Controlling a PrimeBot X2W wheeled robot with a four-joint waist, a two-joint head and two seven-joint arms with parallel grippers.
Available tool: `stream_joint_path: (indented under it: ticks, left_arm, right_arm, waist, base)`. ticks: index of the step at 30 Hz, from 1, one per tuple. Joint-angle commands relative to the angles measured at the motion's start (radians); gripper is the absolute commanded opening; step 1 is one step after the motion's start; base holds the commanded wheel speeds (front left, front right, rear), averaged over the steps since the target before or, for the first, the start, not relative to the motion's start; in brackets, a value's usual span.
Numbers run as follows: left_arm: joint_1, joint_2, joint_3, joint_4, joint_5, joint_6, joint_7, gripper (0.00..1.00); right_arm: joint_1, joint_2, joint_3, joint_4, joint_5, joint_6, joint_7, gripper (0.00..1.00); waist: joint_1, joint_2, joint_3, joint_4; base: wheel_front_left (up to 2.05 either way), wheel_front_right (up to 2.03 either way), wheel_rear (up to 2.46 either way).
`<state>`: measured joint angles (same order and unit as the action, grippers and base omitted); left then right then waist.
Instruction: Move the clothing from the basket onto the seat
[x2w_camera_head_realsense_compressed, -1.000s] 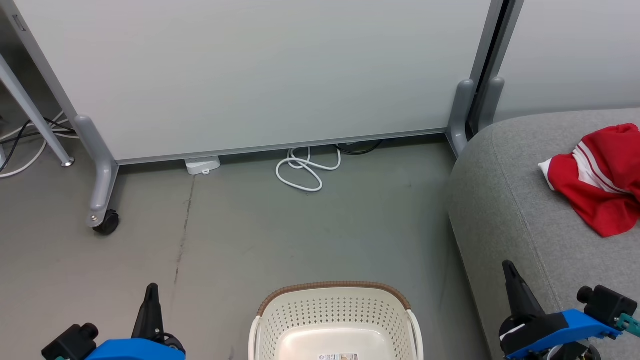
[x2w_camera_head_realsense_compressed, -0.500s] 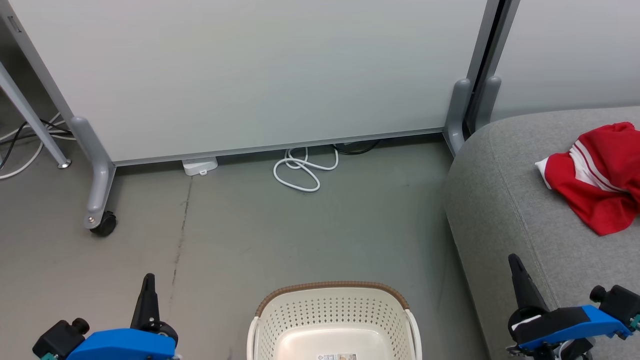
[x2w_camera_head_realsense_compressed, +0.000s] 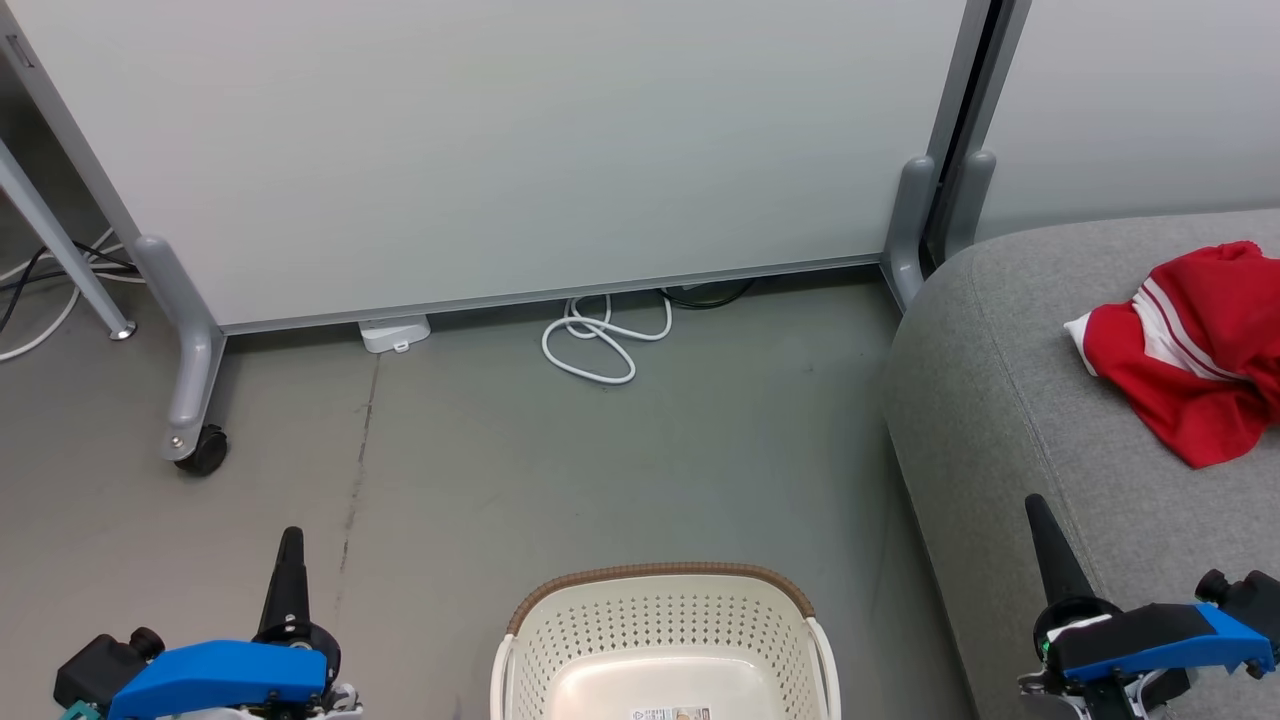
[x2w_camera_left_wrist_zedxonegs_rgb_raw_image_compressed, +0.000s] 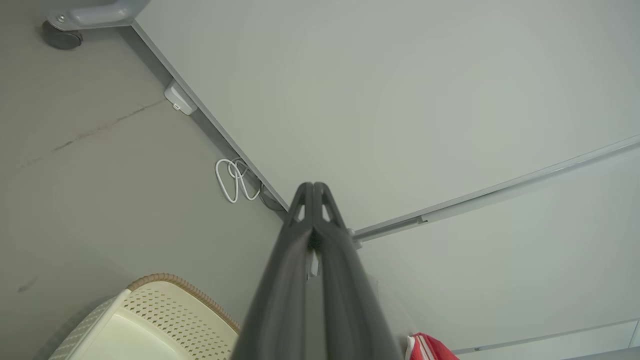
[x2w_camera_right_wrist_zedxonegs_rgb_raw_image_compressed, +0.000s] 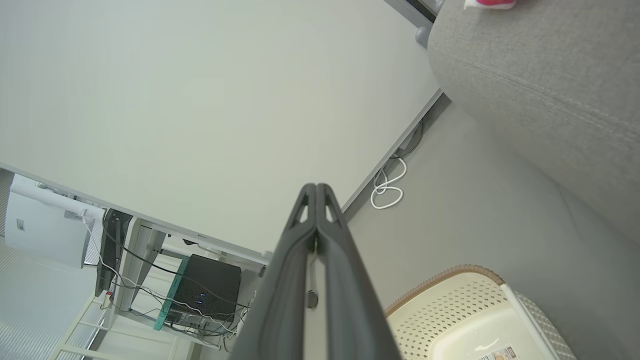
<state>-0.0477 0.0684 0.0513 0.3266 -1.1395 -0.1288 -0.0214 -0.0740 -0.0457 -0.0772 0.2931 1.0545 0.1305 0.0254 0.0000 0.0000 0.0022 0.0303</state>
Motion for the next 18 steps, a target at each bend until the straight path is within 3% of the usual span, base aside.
stream_joint_path:
  ticks: [1,18]
  left_arm:
    - [-0.027,0.003,0.008,-0.015,-0.023,-0.002,0.007,0.0]
    - [-0.043,-0.004,0.027,-0.039,-0.179,-0.002,0.053,0.0]
  right_arm:
    - [-0.022,-0.005,-0.005,-0.016,0.03,0.0,0.005,0.0]
    - [-0.032,-0.006,-0.016,-0.028,0.214,0.0,0.035,0.0]
  waist:
    - [0.0,0.0,0.0,-0.001]
    - [0.0,0.0,0.0,-0.009]
  base:
    - [0.0,0.0,0.0]
    - [0.0,0.0,0.0]
